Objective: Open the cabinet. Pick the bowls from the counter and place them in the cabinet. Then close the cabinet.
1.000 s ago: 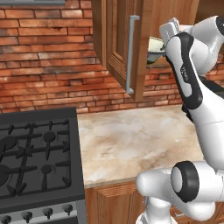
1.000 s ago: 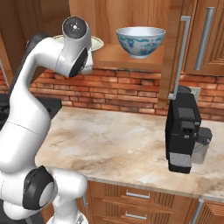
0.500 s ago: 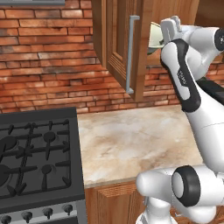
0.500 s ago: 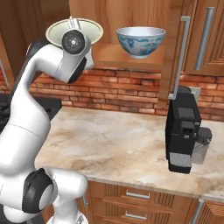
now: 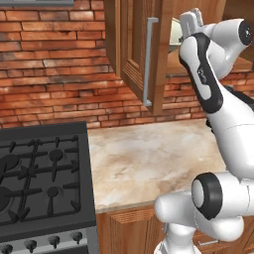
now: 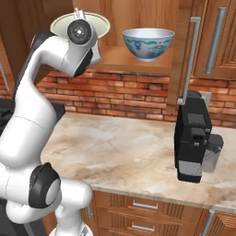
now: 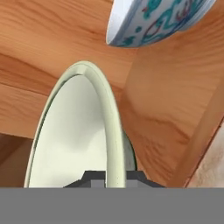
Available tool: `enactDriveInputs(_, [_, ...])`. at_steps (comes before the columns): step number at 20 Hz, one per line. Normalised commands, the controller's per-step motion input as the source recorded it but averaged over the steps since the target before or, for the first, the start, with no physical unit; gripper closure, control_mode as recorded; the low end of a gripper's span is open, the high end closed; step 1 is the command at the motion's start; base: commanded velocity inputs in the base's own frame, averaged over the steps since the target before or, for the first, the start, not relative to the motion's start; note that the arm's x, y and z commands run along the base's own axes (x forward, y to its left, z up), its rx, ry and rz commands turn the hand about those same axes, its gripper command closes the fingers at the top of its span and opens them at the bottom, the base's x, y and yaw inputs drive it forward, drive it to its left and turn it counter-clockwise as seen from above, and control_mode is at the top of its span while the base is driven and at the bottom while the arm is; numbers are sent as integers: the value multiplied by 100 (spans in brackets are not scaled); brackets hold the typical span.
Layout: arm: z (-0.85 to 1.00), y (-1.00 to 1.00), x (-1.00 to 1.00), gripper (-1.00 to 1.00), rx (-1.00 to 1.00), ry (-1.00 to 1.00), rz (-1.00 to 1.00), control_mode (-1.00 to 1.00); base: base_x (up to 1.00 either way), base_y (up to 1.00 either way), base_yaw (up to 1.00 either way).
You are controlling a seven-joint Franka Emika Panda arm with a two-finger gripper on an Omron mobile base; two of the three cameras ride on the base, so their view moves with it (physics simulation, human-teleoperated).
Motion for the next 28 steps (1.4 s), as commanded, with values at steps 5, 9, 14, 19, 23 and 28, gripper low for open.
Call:
enactDriveInputs(5, [-55,0,39,100,0,0,0,-100,0,0,0])
enactDriveInputs(9, [-69,0,31,100,0,0,0,-100,0,0,0])
enactDriveInputs(14, [-44,0,55,100,0,0,0,-100,0,0,0])
enactDriveInputs(19, [-23,0,67,100,0,0,0,-100,0,0,0])
enactDriveInputs(23, [0,8,70,-100,0,0,0,-100,0,0,0])
enactDriveInputs(28, [41,0,9,-100,-1,-4,0,-100,0,0,0])
